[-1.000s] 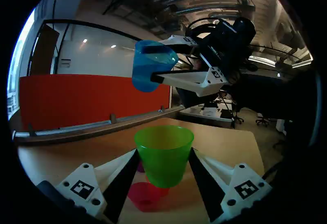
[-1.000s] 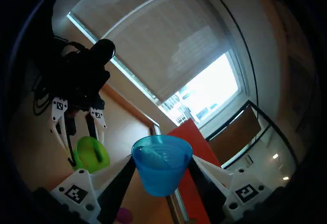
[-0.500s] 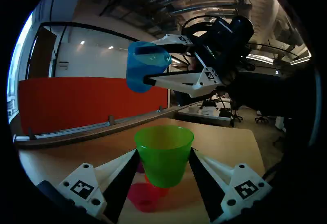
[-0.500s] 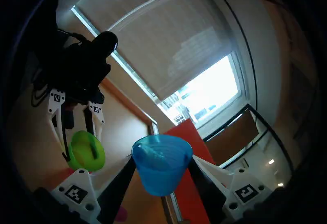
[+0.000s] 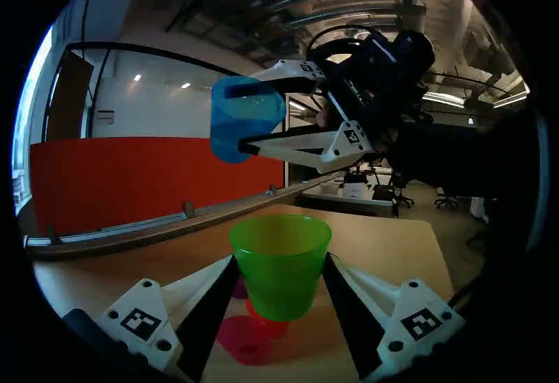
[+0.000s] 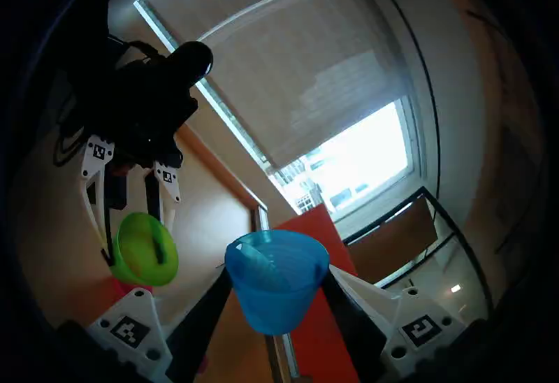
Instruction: Pour water
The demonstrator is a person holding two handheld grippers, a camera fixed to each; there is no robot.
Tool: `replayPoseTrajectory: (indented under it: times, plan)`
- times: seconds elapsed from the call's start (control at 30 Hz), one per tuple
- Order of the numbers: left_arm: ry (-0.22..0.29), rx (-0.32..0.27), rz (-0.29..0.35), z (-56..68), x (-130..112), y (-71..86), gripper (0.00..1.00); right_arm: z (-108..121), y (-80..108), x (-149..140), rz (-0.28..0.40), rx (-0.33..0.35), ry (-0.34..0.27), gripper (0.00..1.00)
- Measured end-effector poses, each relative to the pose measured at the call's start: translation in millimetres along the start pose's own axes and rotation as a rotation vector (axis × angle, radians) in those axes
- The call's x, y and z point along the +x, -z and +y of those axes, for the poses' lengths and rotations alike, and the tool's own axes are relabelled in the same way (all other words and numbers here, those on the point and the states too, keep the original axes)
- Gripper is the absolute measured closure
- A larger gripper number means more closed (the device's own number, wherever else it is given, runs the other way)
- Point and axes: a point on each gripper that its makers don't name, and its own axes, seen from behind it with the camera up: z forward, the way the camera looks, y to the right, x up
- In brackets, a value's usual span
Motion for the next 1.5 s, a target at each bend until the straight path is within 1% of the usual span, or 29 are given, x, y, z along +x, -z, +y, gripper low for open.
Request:
replayPoseTrajectory:
  times: [0.27, 0.57, 0.67, 1.5]
  plan:
    - [0.001, 0.000, 0.009, 0.7, 3, -0.1, 0.18, -1, -1.5, 4, 0.000, -0.001, 0.025, 0.11]
    - [0.002, 0.004, 0.011, -0.7, 3, -1.0, 0.18, 0, -0.7, 10, 0.010, -0.005, 0.027, 0.11]
    - [0.002, 0.008, 0.010, -1.9, 1, 0.0, 0.18, -1, 0.1, 10, 0.011, -0.005, 0.032, 0.11]
    - [-0.006, 0.003, 0.012, 1.3, 6, 0.7, 0.18, 1, -0.6, 11, 0.005, -0.009, 0.086, 0.11]
